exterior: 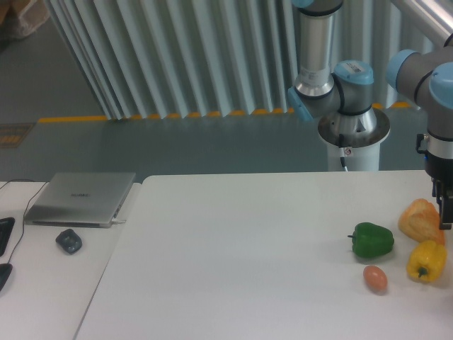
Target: Place the yellow pepper in a basket
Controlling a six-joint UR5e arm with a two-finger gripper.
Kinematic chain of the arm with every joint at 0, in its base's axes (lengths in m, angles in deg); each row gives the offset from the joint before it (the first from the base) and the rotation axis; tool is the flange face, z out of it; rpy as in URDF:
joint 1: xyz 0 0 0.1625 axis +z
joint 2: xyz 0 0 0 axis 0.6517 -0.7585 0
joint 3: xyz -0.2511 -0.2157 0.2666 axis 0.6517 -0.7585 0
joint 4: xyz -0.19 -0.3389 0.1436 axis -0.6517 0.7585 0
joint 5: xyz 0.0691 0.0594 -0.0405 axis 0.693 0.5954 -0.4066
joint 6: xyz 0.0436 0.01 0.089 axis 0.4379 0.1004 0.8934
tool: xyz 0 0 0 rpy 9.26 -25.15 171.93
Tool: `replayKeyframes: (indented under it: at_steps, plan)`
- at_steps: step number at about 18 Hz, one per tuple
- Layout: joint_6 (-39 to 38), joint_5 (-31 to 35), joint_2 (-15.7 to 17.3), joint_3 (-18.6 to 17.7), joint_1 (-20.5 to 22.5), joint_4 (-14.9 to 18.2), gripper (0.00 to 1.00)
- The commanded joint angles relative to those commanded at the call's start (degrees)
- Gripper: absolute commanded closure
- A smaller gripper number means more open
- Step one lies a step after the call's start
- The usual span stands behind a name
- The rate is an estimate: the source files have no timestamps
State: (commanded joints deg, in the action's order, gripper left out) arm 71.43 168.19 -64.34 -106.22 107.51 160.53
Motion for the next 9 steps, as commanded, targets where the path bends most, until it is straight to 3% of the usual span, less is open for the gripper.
replayKeyframes:
  at_steps: [2,6,9]
  plan:
    - [-2.27,-0.09,0.09,-0.09,0.09,0.00,0.00]
    - [-18.42,-0.09,1.05,-0.53,-0.88,-0.17,0.00]
    - [-22.23,-0.96,1.05,-0.53,-1.67,-0.44,0.00]
